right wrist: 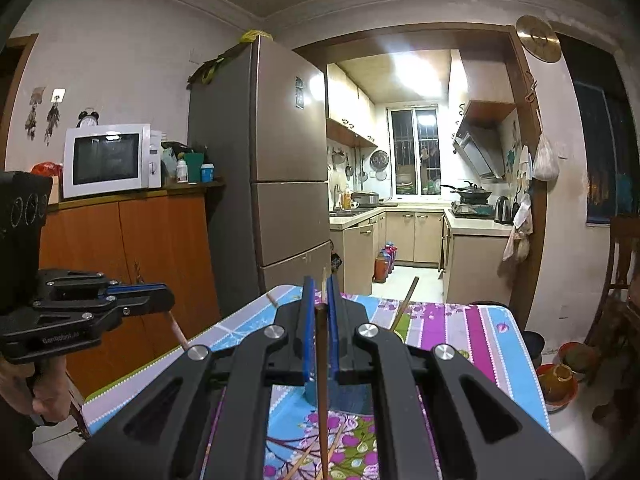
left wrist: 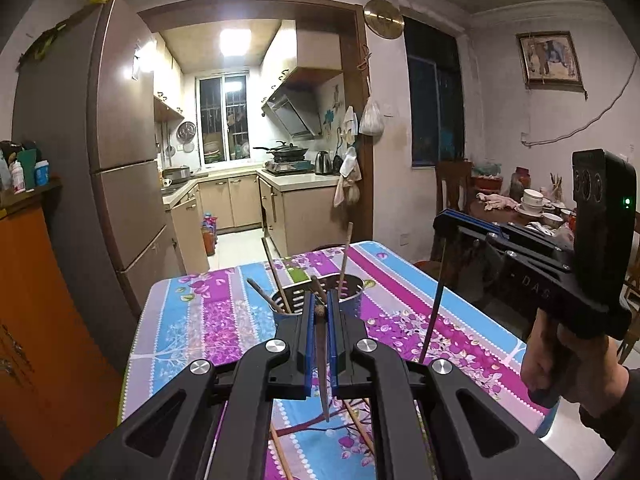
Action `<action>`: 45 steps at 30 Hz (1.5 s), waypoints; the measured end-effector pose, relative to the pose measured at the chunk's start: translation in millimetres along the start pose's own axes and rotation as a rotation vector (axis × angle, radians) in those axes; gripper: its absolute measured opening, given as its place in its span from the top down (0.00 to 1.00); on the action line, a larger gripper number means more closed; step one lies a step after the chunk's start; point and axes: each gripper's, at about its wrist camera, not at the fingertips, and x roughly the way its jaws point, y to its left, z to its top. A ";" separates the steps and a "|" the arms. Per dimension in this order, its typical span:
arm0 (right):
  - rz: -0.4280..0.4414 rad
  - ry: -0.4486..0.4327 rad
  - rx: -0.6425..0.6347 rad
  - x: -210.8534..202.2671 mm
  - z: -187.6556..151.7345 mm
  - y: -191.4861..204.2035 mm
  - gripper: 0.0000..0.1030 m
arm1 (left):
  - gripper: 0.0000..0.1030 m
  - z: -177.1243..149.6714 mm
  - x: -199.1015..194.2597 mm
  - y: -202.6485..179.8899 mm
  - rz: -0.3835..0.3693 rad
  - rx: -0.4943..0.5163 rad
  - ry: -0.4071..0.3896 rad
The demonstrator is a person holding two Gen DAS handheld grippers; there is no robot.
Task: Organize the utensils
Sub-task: 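Lift both held chopsticks and carry them over the blue holder, then lower the chopsticks into the blue holder and open both tools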
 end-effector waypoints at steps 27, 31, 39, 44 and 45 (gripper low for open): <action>0.000 -0.080 -0.006 84.1 122.3 -54.2 0.95 | 0.93 167.5 50.6 15.3 0.070 0.003 -0.100; 0.008 -0.082 0.009 96.9 125.0 -64.2 0.95 | 0.93 164.5 73.9 17.2 0.068 -0.003 -0.076; 0.018 -0.030 0.044 124.5 95.9 -80.4 0.95 | 0.93 139.7 118.8 26.9 0.066 -0.026 -0.005; 0.019 0.011 0.061 142.2 79.2 -84.2 0.95 | 0.93 125.0 141.0 33.3 0.058 -0.043 0.032; 0.019 0.020 0.066 145.9 75.0 -85.6 0.95 | 0.93 121.3 144.6 34.2 0.056 -0.044 0.041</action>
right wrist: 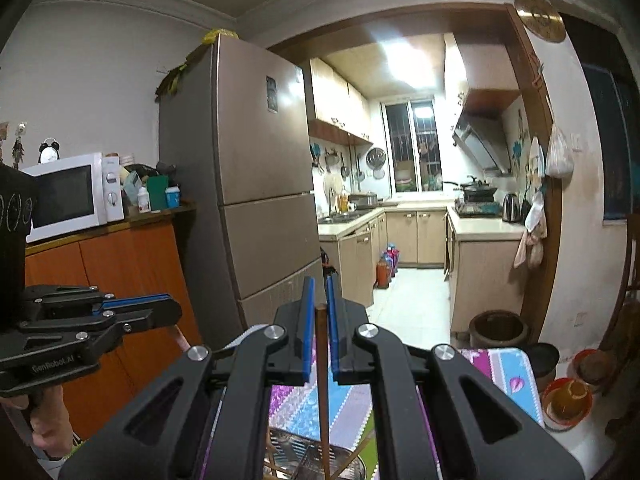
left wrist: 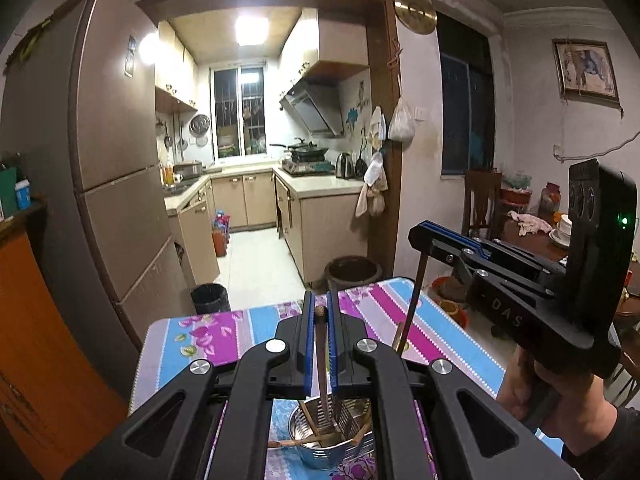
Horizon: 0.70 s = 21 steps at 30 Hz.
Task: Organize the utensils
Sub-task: 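Lower the chopsticks into the blue holder and open both tools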
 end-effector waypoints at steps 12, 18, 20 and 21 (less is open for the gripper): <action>-0.020 0.099 0.046 29.2 -27.6 -20.0 0.95 | 0.93 -27.8 51.0 15.9 0.032 -0.030 0.102; -0.037 0.092 0.049 24.8 -26.5 -28.8 0.69 | 0.93 -28.4 59.5 21.0 0.045 -0.039 0.112; -0.042 0.079 0.053 20.6 -24.9 -31.6 0.64 | 0.93 -27.4 62.7 19.5 0.051 -0.043 0.115; -0.045 0.073 0.054 18.5 -24.2 -32.7 0.62 | 0.93 -26.8 63.8 18.8 0.055 -0.043 0.116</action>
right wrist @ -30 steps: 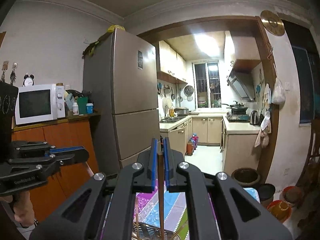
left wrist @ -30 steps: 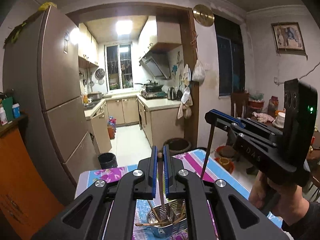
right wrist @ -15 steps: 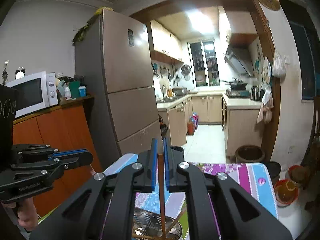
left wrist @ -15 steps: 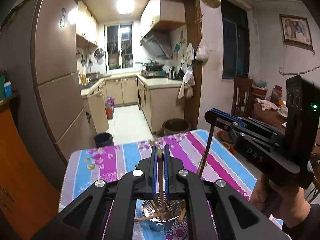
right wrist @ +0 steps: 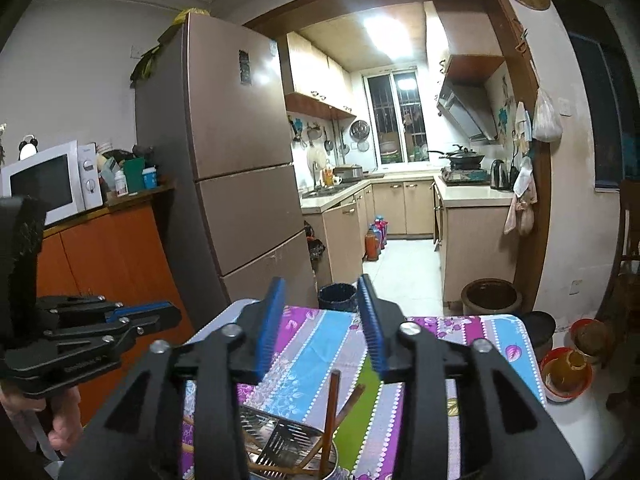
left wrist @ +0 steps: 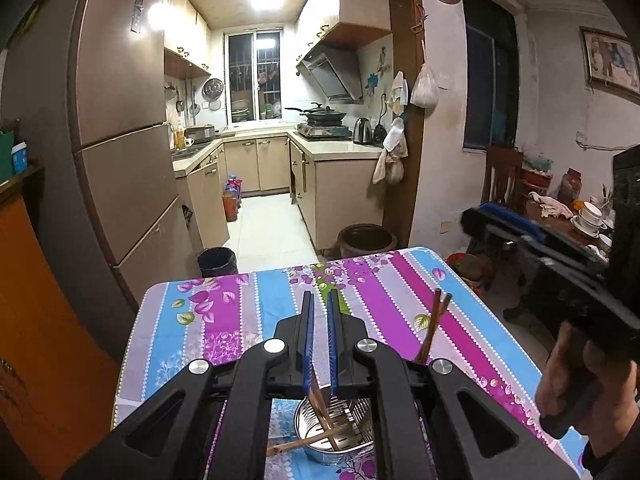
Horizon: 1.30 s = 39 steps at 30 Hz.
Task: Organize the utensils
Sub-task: 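Lower the chopsticks into the blue holder and open both tools, then move both open tools back down to the loose chopsticks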
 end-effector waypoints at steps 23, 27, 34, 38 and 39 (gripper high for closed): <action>0.009 -0.137 -0.028 -122.4 3.2 34.2 0.24 | 0.50 -19.2 -153.5 4.8 0.083 0.000 -0.255; 0.021 -0.150 -0.050 -165.4 -14.0 50.4 0.21 | 0.40 -59.0 -204.1 -0.2 0.097 0.016 -0.329; 0.037 -0.133 -0.081 -231.7 -102.4 77.7 0.19 | 0.33 -170.9 -251.5 -1.6 0.074 0.009 -0.356; 0.035 -0.029 -0.034 -239.8 -180.1 86.0 0.42 | 0.33 -238.7 -233.7 6.1 0.063 -0.021 -0.278; 0.042 0.003 -0.008 -236.4 -195.6 87.3 0.50 | 0.33 -259.7 -224.3 9.7 0.054 -0.045 -0.239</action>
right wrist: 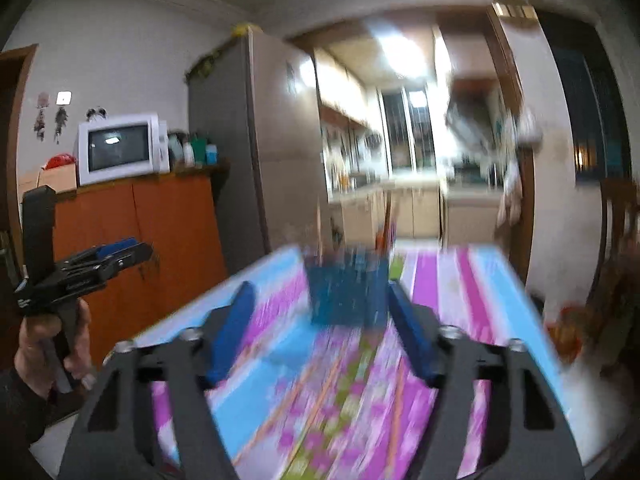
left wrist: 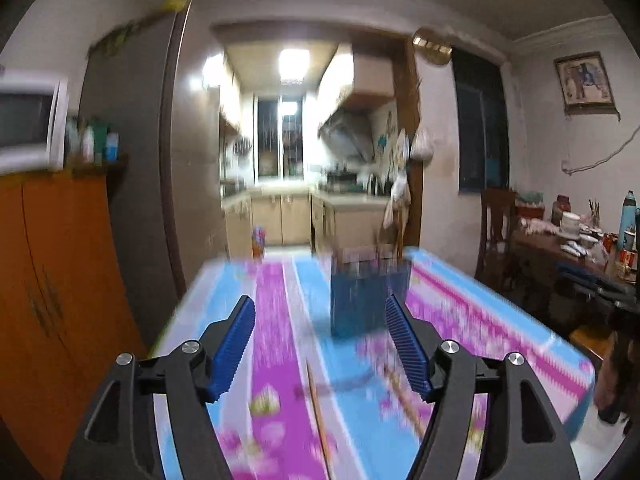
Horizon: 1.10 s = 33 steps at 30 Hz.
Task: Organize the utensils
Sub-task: 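Move both open tools back down to the loose chopsticks, then close the right tool on a chopstick while the left tool grasps another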
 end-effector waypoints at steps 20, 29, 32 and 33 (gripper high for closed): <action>-0.163 0.263 -0.026 72.4 -146.7 43.6 0.90 | 0.41 -144.2 28.7 9.2 -0.072 -0.051 0.224; -0.180 0.253 -0.029 73.3 -146.6 43.8 0.94 | 0.53 -154.9 30.2 -0.8 -0.087 -0.016 0.219; -0.183 0.249 -0.031 66.5 -149.2 44.8 0.94 | 0.61 -159.5 30.2 -4.5 -0.090 -0.005 0.226; -0.183 0.249 -0.031 64.5 -149.8 45.1 0.94 | 0.68 -161.3 30.9 -6.0 -0.088 0.001 0.227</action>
